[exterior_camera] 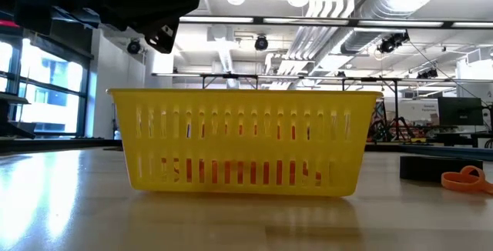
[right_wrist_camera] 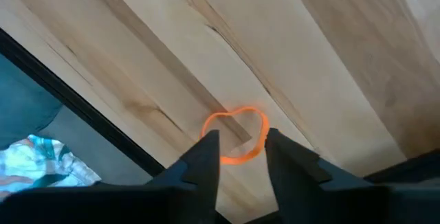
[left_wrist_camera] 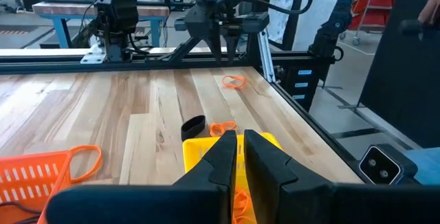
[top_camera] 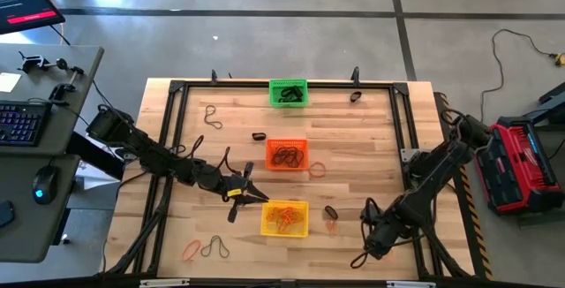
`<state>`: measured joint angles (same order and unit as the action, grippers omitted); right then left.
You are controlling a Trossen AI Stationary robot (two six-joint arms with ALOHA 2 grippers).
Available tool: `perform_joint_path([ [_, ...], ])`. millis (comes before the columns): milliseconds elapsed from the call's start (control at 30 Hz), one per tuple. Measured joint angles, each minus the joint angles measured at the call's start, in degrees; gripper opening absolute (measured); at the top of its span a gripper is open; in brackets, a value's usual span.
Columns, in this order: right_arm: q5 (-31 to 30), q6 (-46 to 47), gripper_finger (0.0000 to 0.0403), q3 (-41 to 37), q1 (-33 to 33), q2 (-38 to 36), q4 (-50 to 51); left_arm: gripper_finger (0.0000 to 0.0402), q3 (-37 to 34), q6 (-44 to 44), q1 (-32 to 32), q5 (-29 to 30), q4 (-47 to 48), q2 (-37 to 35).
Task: Sort rubber bands into baskets
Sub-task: Put the orange rubber band into the yellow bin
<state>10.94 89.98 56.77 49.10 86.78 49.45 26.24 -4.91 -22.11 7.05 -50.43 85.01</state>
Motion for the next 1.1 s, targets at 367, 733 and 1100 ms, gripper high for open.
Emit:
perform_joint_path([
  [367, 1.53, 0.04, 0.0135, -0.72, 1.96, 2.8, -0.63, 0.0019, 0.02, -0.02, -0.04, -0.02, 0.02, 0.0],
  [733, 3.5, 0.0, 0.0135, -0.72, 2.06, 8.05, -2.97, 0.0019, 0.02, -0.04, -0.04, -0.02, 0.02, 0.0],
  [1100, 7.49, -0.63, 0.0119, -0.72, 2.06, 11.84, -3.06, 0.0019, 0.04, -0.04, -0.07, -0.48, 0.02, 0.0],
])
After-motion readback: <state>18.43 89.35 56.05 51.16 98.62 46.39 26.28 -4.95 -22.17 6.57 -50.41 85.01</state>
